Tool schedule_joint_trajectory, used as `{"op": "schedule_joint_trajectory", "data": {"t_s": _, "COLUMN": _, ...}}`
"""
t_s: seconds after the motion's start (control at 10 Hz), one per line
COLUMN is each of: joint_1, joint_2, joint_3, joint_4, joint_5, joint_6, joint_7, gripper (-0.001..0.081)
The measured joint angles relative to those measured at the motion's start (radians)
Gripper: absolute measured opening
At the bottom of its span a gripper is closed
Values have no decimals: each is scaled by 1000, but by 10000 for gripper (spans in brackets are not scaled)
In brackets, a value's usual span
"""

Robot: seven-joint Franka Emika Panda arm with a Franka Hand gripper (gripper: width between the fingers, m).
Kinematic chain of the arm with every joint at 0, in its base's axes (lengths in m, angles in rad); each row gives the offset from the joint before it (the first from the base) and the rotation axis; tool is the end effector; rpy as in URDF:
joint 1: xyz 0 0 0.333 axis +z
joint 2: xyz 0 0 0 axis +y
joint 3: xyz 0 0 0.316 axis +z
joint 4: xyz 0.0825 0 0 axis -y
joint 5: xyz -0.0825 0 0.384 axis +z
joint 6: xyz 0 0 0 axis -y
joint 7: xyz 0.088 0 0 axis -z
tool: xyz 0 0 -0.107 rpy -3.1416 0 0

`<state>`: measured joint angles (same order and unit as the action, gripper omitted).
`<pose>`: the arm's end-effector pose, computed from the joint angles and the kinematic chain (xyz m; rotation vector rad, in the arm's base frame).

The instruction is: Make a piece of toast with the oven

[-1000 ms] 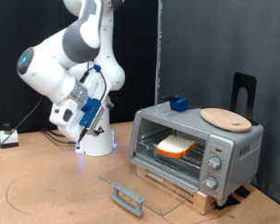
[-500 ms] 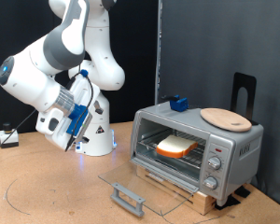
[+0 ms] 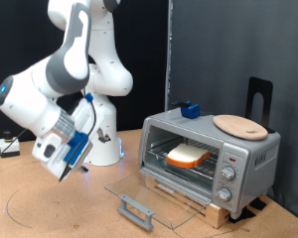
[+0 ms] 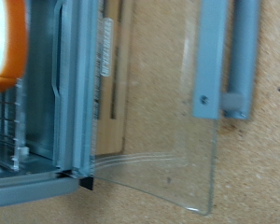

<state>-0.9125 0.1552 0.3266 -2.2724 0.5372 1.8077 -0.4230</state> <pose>0.4103 -0.2194 0.2717 -2.3177 0.5292 0.3494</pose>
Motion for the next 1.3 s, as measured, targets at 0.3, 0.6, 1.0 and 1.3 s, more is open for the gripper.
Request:
{"op": "schedule_joint_trajectory", "data": {"t_s": 0.3, "joint_1": 0, "joint_2": 136, "joint_3": -9, "joint_4": 68, "joint_5": -99, "joint_6": -9, "joint_7": 24, "gripper": 807}}
{"op": "schedule_joint_trajectory", "data": {"t_s": 0.6, "joint_1": 1, "joint_2": 258, "joint_3": -20, "joint_4": 114, "joint_5": -179, "joint_6": 25, "joint_7": 31, "gripper": 807}}
{"op": "schedule_joint_trajectory", "data": {"t_s": 1.0, "joint_1": 22, "joint_2": 324, "joint_3": 4, "joint_4": 98, "joint_5": -211, "joint_6": 1, "joint_7": 27, "gripper": 807}}
{"op": "schedule_joint_trajectory", "data": {"t_s": 1.3, "joint_1": 41, "joint_2": 311, "joint_3": 48, "joint_4": 15, "joint_5": -209, "joint_6": 38, "joint_7": 17, "gripper": 807}}
